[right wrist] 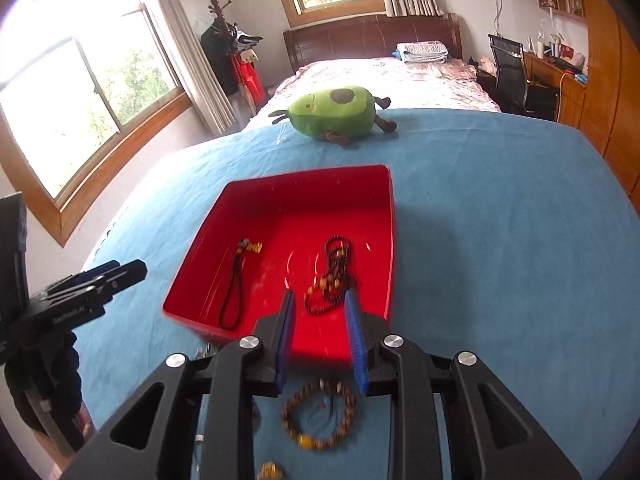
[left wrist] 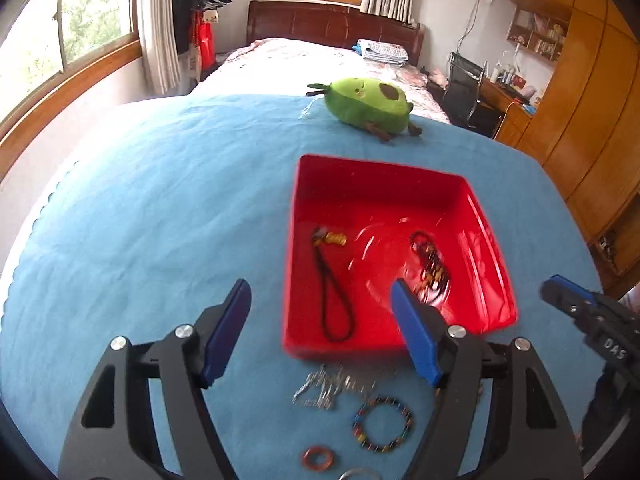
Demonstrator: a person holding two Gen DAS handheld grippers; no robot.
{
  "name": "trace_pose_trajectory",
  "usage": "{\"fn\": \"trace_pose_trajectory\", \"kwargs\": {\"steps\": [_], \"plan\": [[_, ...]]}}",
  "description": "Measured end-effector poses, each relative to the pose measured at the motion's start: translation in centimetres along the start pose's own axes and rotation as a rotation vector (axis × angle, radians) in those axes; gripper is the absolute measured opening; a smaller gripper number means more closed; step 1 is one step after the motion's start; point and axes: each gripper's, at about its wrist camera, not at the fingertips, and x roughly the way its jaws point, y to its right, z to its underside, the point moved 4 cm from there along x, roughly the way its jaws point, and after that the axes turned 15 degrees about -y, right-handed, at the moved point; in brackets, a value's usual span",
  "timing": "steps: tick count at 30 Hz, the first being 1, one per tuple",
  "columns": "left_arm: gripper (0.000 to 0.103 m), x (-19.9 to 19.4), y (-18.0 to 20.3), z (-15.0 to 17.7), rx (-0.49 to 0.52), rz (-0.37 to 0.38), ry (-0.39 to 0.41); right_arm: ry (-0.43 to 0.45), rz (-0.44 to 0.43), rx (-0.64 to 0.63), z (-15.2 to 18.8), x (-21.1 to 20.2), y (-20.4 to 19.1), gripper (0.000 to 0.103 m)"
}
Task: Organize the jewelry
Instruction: 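Grasp the multicolour bead bracelet with the left tool while the right tool grasps the brown wooden bead bracelet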
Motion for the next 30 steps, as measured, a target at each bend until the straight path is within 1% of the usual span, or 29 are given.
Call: {"fn": "trace_pose_trajectory", "kwargs": {"steps": [3,6,8,11,13,16,19,21,23,24,26,30], "plan": [[0.072,-0.5,-0.5,2.1,0.011,-0.018,-0.009,-0.022,0.008,-0.013,2.1,-0.4,-0.2,0.025],[0.072,-0.4,-0.8,4.5,0.015,-0.039,-0.023,-0.054,-0.004,-0.012,4.2,-0.1,-0.2,0.025],[0.072,-0.1,-0.8,5.9,0.025,-0.034,-0.042,-0.075,-0.01,-0.007,5.2,0.3,-0.1,0.025],[0.072,0.5,-0.8,7.4,0.028,-0.019,-0.057,-0.081,-0.004,0.005,6.0,0.6,0.1,0.025],[0.072,1.1,-0.8,8.3,0.022,-0.015,-0.068,-0.092,-0.015,0.012,6.9,1.0,0.2,0.025],[0.071,2.5,-0.1,9.4,0.021,0.012,-0.106,-0.114,-0.031,0.024,7.9,2.2,0.5,0.025],[0.07,4.2,1.3,10.1,0.055,0.042,-0.165,-0.159,-0.035,0.039,8.7,3.9,0.9,0.025],[0.068,5.3,2.1,10.6,0.07,0.042,-0.202,-0.181,-0.031,0.047,8.9,4.7,1.2,0.025],[0.068,6.1,2.6,10.8,0.085,0.027,-0.219,-0.199,-0.024,0.058,9.2,5.5,1.5,0.025],[0.067,6.6,2.7,10.9,0.094,0.007,-0.226,-0.203,-0.022,0.059,9.2,5.7,1.6,0.025],[0.064,7.3,2.7,11.0,0.091,-0.012,-0.235,-0.213,-0.019,0.068,9.2,6.3,1.8,0.025],[0.061,8.0,2.6,10.5,0.085,0.008,-0.251,-0.233,-0.016,0.078,9.3,7.1,2.2,0.025]]}}
